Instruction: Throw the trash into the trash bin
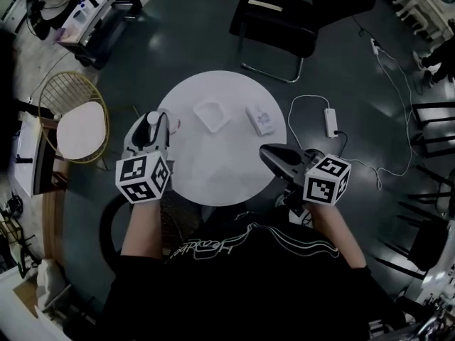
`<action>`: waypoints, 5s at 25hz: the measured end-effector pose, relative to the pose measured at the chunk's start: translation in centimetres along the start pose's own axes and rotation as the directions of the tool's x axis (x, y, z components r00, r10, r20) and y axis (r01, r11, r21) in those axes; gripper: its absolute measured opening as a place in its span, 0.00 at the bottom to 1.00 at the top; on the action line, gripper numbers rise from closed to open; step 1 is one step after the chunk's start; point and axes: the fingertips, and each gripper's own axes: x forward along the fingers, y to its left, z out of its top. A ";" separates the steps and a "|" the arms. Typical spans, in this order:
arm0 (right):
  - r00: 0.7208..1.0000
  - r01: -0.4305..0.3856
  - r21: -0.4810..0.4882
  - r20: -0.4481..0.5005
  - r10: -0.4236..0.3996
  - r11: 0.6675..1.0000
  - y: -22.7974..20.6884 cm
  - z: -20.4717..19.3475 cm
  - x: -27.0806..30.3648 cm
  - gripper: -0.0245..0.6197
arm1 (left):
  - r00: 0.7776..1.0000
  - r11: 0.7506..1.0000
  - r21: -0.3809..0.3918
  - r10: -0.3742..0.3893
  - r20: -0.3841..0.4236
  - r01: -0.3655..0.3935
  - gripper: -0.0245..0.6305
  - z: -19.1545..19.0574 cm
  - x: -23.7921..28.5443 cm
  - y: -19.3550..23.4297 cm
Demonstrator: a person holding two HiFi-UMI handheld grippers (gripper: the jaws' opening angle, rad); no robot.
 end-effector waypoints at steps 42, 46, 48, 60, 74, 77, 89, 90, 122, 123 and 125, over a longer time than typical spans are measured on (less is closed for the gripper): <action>0.880 0.314 0.393 0.221 -0.421 0.864 -22.7 -14.6 -41.3 0.09 | 0.664 0.688 0.003 -0.698 -0.269 0.725 0.27 -14.4 8.0 -61.1; 0.881 0.350 0.418 0.157 -0.446 0.838 -26.6 -18.5 -42.2 0.09 | 0.640 0.671 0.034 -0.688 -0.342 0.740 0.27 -19.9 9.9 -64.3; 0.882 0.364 0.425 0.128 -0.453 0.829 -28.9 -20.1 -42.4 0.09 | 0.637 0.675 0.037 -0.676 -0.371 0.737 0.27 -22.7 11.4 -65.4; 0.886 0.459 0.337 -0.102 -0.452 0.822 -35.8 -28.8 -40.2 0.09 | 0.610 0.728 0.035 -0.547 -0.573 0.685 0.27 -38.9 15.4 -65.5; 0.906 0.422 0.406 -0.214 -0.365 0.811 -37.3 -35.0 -36.2 0.09 | 0.578 0.777 -0.020 -0.484 -0.657 0.629 0.28 -45.4 17.6 -64.1; 0.907 0.422 0.419 -0.209 -0.366 0.804 -37.4 -35.3 -36.4 0.09 | 0.557 0.773 -0.014 -0.471 -0.684 0.635 0.34 -46.5 17.3 -63.9; 0.909 0.415 0.446 -0.176 -0.377 0.793 -36.5 -34.1 -36.4 0.09 | 0.559 0.794 -0.054 -0.472 -0.682 0.606 0.39 -45.0 15.0 -61.3; 0.910 0.413 0.446 -0.173 -0.377 0.794 -36.2 -33.8 -36.4 0.09 | 0.564 0.796 -0.058 -0.476 -0.675 0.602 0.39 -44.5 14.8 -61.1; 0.977 0.214 -0.054 0.003 -0.215 0.975 -20.4 -8.8 -32.9 0.09 | 0.610 0.619 -0.183 -0.785 -0.106 0.764 0.05 -9.5 -2.7 -53.0; 0.981 0.193 -0.089 -0.009 -0.195 0.977 -19.7 -8.3 -31.5 0.09 | 0.637 0.643 -0.172 -0.765 -0.095 0.747 0.05 -9.3 -3.0 -51.6; 0.987 0.147 -0.142 -0.035 -0.154 0.979 -18.3 -7.5 -28.8 0.09 | 0.685 0.687 -0.163 -0.724 -0.080 0.708 0.05 -9.0 -3.4 -48.7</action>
